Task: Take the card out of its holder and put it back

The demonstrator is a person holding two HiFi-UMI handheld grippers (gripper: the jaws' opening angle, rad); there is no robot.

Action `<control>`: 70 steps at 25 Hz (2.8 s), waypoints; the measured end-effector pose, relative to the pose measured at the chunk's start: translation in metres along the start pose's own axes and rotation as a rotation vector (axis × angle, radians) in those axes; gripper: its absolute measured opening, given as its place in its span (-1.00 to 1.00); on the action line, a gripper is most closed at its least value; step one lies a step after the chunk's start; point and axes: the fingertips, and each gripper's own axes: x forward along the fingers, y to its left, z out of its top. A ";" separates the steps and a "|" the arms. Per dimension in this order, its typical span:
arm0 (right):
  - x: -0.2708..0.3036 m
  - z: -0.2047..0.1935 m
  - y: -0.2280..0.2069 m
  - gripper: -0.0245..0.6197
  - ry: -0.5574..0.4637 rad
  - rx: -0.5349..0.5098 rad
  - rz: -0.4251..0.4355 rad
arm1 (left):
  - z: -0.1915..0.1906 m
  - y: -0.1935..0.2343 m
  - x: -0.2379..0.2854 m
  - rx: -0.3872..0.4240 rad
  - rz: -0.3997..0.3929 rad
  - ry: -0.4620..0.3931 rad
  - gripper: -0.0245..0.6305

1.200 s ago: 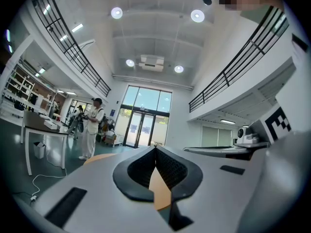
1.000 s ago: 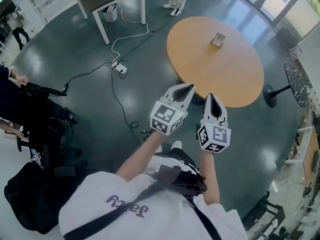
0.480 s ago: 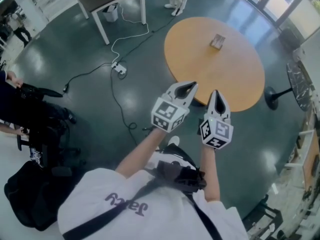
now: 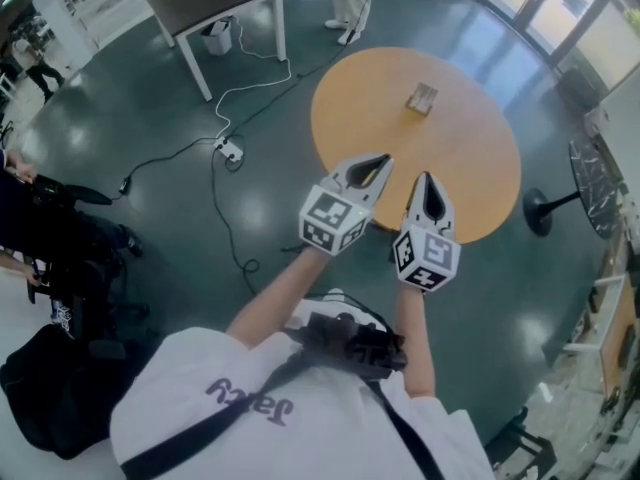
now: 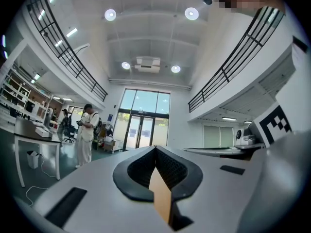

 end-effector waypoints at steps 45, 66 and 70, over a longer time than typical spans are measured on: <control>0.169 -0.021 -0.051 -0.87 0.043 0.029 -0.155 | -0.025 0.123 0.151 -0.007 -0.092 0.063 -0.89; 0.217 -0.078 -0.100 -0.87 0.165 0.052 -0.122 | -0.097 0.142 0.207 -0.031 -0.152 0.156 -0.88; 0.226 -0.091 -0.109 -0.87 0.198 0.070 -0.124 | -0.111 0.156 0.216 -0.015 -0.163 0.187 -0.88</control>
